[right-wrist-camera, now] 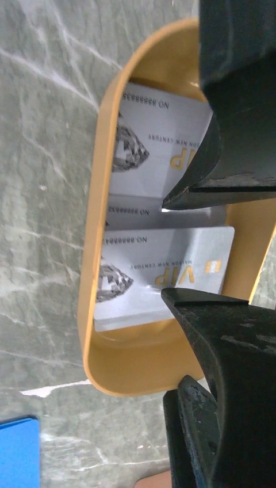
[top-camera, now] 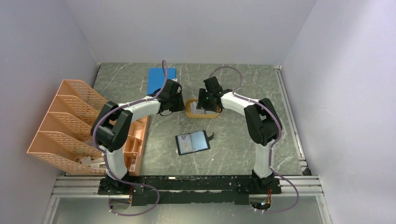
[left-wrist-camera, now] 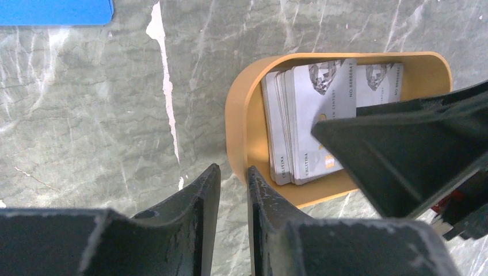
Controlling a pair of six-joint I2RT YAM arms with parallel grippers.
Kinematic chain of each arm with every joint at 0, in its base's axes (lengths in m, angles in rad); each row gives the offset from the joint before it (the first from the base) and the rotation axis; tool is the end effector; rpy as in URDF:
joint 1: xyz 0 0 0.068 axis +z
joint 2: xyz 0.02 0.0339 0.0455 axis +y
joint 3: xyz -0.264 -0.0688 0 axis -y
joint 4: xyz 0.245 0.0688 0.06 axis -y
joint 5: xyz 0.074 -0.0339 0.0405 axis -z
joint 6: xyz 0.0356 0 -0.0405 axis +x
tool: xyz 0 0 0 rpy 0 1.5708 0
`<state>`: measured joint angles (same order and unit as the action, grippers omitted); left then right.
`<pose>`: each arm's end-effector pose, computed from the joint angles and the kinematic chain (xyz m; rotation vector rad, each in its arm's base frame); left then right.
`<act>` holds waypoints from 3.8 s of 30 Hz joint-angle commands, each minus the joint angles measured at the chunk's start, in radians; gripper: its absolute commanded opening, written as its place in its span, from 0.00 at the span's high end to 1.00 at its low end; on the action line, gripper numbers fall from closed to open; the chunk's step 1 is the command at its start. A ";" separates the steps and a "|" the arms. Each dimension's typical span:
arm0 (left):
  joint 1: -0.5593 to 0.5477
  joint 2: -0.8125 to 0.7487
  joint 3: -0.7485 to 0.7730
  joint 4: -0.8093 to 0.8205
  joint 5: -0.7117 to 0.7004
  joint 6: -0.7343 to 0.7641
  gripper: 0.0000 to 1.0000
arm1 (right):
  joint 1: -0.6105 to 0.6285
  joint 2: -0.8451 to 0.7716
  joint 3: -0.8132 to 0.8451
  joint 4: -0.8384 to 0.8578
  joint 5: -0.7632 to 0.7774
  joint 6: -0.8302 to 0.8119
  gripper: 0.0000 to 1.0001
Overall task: Put the credit cards into the card holder
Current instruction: Adjust the storage box at the center of the board, then pick up the credit card from the storage box.
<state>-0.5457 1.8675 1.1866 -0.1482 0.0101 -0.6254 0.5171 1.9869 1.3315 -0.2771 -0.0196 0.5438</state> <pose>0.3412 -0.2076 0.1776 -0.0937 2.4729 -0.5422 0.3672 0.2096 0.1652 0.0259 2.5639 0.4503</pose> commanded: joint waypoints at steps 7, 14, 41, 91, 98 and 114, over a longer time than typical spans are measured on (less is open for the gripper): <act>0.011 0.035 0.015 -0.025 -0.008 0.009 0.73 | -0.039 0.003 -0.039 0.026 -0.092 0.031 0.50; 0.012 0.035 0.015 -0.029 -0.009 0.012 0.73 | -0.064 -0.016 -0.075 0.053 -0.108 0.054 0.72; 0.015 0.040 0.024 -0.031 -0.008 0.012 0.76 | -0.130 -0.152 -0.147 0.098 -0.213 0.150 1.00; 0.034 -0.373 -0.161 0.105 0.299 -0.170 0.42 | -0.300 -0.472 -0.459 0.383 -0.769 0.724 1.00; 0.087 -0.488 -0.326 0.322 0.462 -0.276 0.42 | -0.301 -0.510 -0.585 0.768 -0.883 0.866 1.00; 0.102 -0.509 -0.459 0.834 0.696 -0.504 0.42 | -0.301 -0.535 -0.624 1.116 -0.945 0.994 1.00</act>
<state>-0.4488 1.3392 0.7311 0.5102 0.6170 -1.0687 0.2234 1.4704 0.6941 0.7609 -0.9413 1.5116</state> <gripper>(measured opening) 0.589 0.008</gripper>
